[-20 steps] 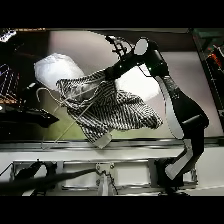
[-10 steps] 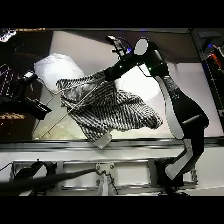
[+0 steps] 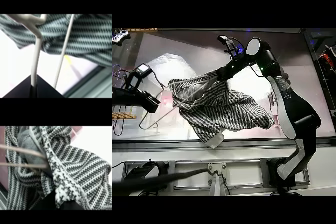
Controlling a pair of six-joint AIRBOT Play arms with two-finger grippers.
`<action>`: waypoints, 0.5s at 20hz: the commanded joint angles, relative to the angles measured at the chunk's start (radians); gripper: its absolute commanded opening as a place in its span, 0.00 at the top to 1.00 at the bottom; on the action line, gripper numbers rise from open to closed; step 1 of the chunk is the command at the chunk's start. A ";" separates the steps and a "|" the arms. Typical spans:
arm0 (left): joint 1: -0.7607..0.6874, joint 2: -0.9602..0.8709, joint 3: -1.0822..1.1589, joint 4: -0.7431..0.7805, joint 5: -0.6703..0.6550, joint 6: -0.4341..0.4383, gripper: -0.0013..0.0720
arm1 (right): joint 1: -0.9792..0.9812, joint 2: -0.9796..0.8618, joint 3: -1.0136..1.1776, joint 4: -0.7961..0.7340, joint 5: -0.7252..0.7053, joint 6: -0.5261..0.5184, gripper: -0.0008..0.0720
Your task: Fold the clothes and pants, and hang the long-sleeved shirts on hangers.
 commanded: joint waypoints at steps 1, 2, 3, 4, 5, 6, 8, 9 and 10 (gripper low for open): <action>-0.002 -0.001 0.048 -0.010 0.009 0.000 0.95 | 0.000 0.000 0.001 -0.001 -0.002 0.000 0.95; -0.002 -0.002 0.048 -0.013 0.005 0.000 0.95 | 0.000 0.000 0.001 -0.001 -0.001 0.000 0.95; -0.002 -0.005 0.048 -0.013 0.005 0.000 0.95 | 0.000 0.000 0.001 0.000 0.000 0.000 0.95; -0.002 -0.010 0.048 -0.012 0.005 0.001 0.95 | 0.000 0.000 0.001 0.000 0.000 0.000 0.95; -0.002 -0.017 0.048 -0.013 0.005 0.001 0.95 | 0.000 0.000 0.001 0.000 0.000 0.000 0.95; -0.003 -0.024 0.048 -0.014 0.000 0.001 0.95 | 0.000 0.000 0.001 0.000 -0.001 0.000 0.95; -0.009 -0.038 0.048 -0.013 -0.010 0.016 0.95 | 0.000 0.000 0.001 0.000 -0.001 0.000 0.95; -0.010 -0.045 0.048 -0.014 -0.010 0.020 0.95 | 0.000 0.000 0.001 0.001 -0.002 0.000 0.95; -0.010 -0.055 0.048 -0.014 -0.010 0.019 0.95 | 0.000 0.000 0.001 0.001 -0.002 0.000 0.95</action>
